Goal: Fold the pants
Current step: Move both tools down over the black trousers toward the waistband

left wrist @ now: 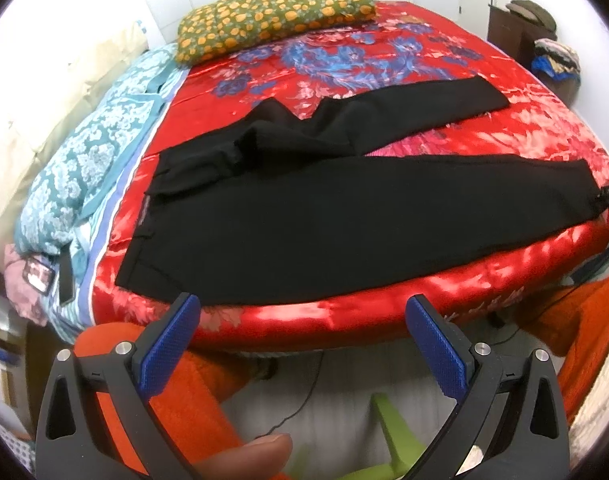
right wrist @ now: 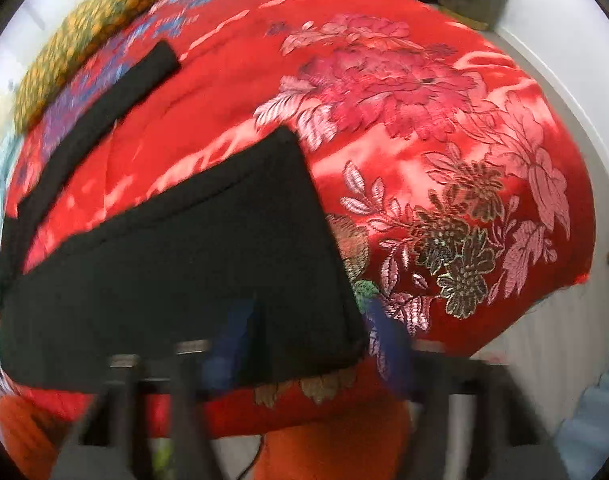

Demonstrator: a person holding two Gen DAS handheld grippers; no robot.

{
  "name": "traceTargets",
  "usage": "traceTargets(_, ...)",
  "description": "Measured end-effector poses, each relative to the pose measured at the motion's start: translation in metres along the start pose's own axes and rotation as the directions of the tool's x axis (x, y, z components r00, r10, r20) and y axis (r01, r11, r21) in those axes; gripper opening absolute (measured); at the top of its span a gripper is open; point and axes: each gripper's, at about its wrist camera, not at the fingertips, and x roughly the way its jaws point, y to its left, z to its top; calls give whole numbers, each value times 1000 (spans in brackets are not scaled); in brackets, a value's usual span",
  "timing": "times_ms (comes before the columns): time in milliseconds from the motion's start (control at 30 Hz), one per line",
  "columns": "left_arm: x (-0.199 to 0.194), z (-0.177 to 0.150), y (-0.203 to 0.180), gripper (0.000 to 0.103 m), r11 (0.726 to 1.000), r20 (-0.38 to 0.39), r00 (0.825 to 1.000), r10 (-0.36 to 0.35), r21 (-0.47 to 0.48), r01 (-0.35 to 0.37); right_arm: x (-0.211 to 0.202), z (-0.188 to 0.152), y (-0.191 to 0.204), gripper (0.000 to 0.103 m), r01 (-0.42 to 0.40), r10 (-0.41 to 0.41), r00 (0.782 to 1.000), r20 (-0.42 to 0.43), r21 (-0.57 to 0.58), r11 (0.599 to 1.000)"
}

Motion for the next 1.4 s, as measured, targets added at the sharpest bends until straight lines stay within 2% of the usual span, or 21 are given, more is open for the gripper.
traceTargets(33,0,0,-1,102,1000,2,1000,-1,1,1,-6,-2,7,18,30,-28,999,24,-56,998)
traceTargets(100,3,-2,-2,102,1000,-2,1000,-5,5,5,-17,-5,15,18,79,-71,996,61,-135,988)
traceTargets(167,8,-3,-4,102,1000,-16,1000,-16,10,17,-15,-8,9,19,140,-132,989,64,-137,981)
traceTargets(200,11,-4,-5,102,1000,-23,1000,-20,14,20,-9,-10,5,22,151,-147,988,43,-125,981)
traceTargets(267,17,-6,-4,102,1000,-41,999,-24,20,25,-9,-12,7,35,177,-173,984,48,-117,977)
traceTargets(333,24,-7,1,102,1000,-57,998,-28,7,28,-14,-13,10,68,181,-176,982,68,-93,979)
traceTargets(400,28,-6,7,102,1000,-58,998,-25,-10,25,-24,-10,16,81,171,-162,981,111,-75,982)
traceTargets(500,38,2,15,102,1000,-44,999,-9,-20,8,-48,-1,26,81,184,-168,970,174,-77,980)
traceTargets(600,50,30,25,102,999,-1,1000,-2,-38,2,-78,14,53,82,142,-113,967,226,-115,983)
traceTargets(700,58,69,34,102,996,69,998,4,-84,1,-98,45,91,85,40,6,964,265,-167,985)
traceTargets(800,61,102,42,102,988,123,992,-10,-153,29,-97,89,127,87,-77,130,951,279,-194,978)
traceTargets(867,63,114,44,102,982,145,989,-21,-182,47,-86,124,151,87,-139,196,940,279,-212,967)
traceTargets(933,73,117,44,102,980,147,989,-15,-195,44,-66,160,173,88,-153,215,938,273,-232,961)
traceTargets(1000,86,112,44,102,981,118,993,-9,-192,32,-32,201,190,89,-174,231,949,213,-256,951)
traceTargets(1133,119,97,46,102,982,28,1000,13,-191,-8,34,266,206,88,-113,158,978,137,-293,950)
traceTargets(1167,128,93,47,102,981,-2,1000,21,-193,-21,48,278,209,85,-113,154,981,114,-303,946)
traceTargets(1233,142,91,48,102,979,-47,998,30,-198,-38,73,301,214,69,-121,153,986,72,-333,935)
traceTargets(1300,150,89,46,102,979,-71,997,40,-195,-54,101,323,220,67,-115,136,990,38,-343,932)
traceTargets(1367,157,90,42,102,980,-85,995,51,-187,-66,115,330,218,67,-111,127,992,27,-332,937)
traceTargets(1400,160,91,41,102,981,-92,994,54,-180,-70,129,337,217,62,-152,158,987,-6,-305,940)
